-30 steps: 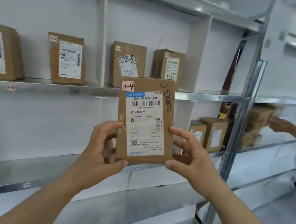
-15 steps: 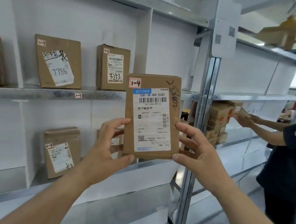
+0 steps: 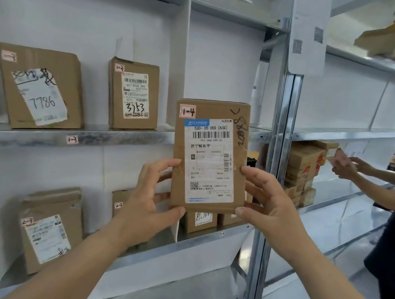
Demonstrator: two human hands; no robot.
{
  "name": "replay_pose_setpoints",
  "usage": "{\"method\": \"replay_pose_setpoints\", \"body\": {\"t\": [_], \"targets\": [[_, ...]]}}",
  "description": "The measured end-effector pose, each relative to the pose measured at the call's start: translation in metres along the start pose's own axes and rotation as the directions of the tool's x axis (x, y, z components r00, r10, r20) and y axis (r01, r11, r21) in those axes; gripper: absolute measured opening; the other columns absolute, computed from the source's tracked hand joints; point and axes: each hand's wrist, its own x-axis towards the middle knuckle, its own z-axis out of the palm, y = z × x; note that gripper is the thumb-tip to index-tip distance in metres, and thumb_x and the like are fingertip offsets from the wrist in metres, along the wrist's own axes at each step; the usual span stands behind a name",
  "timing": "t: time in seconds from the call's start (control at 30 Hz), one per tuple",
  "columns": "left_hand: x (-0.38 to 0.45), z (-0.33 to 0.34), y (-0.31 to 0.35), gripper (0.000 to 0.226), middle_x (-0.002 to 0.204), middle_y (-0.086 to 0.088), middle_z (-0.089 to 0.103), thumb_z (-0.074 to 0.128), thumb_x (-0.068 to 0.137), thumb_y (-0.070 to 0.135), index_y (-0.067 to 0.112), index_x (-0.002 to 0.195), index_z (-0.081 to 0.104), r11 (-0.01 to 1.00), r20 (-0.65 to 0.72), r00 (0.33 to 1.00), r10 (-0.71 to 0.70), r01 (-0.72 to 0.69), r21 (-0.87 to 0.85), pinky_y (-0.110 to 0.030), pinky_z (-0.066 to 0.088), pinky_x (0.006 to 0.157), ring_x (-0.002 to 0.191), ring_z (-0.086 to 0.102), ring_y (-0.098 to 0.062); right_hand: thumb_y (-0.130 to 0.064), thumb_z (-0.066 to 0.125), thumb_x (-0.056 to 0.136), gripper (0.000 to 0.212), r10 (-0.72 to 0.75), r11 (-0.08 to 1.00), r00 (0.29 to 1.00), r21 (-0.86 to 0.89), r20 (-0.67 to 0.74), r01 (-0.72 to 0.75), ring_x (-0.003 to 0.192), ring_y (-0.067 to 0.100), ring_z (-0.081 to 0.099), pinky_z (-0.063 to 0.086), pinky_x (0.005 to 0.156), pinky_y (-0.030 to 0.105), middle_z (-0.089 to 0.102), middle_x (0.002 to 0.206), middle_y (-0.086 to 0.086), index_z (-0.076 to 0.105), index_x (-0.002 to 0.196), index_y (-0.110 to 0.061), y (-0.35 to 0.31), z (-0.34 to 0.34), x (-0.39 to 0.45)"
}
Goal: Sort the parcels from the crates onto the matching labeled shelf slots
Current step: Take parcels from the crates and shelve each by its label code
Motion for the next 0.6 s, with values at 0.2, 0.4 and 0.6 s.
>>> {"method": "replay_pose_setpoints", "body": {"t": [0.2, 0.4, 0.6], "targets": [[0.077, 0.001, -0.041, 0.081, 0.139, 0.002, 0.038, 0.071, 0.071, 0.011, 0.067, 0.114, 0.032, 0.995, -0.079, 0.992, 0.098, -0.1, -0.012, -0.009, 0.044, 0.091, 0.132, 0.036, -0.006, 0.012, 0.064, 0.08, 0.063, -0.082, 0.996, 0.996, -0.043, 0.035, 0.084, 0.121, 0.008, 0.054, 0.051, 0.094, 0.032, 0.06, 0.121, -0.022, 0.048, 0.123, -0.032, 0.026, -0.02, 0.086], [0.173, -0.009, -0.064, 0.083, 0.139, -0.001, 0.037, 0.073, 0.075, 0.004, 0.066, 0.111, 0.034, 0.988, -0.099, 0.984, 0.148, -0.151, -0.026, -0.021, 0.048, 0.096, 0.13, 0.041, -0.008, 0.016, 0.062, 0.078, 0.064, -0.166, 0.986, 0.985, -0.026, 0.047, 0.167, 0.121, 0.007, 0.054, 0.052, 0.093, 0.03, 0.061, 0.12, -0.018, 0.049, 0.119, -0.031, 0.039, -0.047, 0.182], [0.232, 0.003, -0.075, 0.079, 0.14, 0.006, 0.031, 0.07, 0.076, -0.008, 0.052, 0.114, 0.034, 0.984, -0.133, 0.975, 0.178, -0.179, 0.002, -0.022, 0.05, 0.094, 0.126, 0.041, 0.0, 0.013, 0.064, 0.079, 0.062, -0.214, 0.975, 0.975, -0.051, 0.058, 0.217, 0.12, 0.006, 0.054, 0.052, 0.087, 0.021, 0.055, 0.129, -0.006, 0.047, 0.122, -0.028, 0.057, -0.075, 0.238]]}}
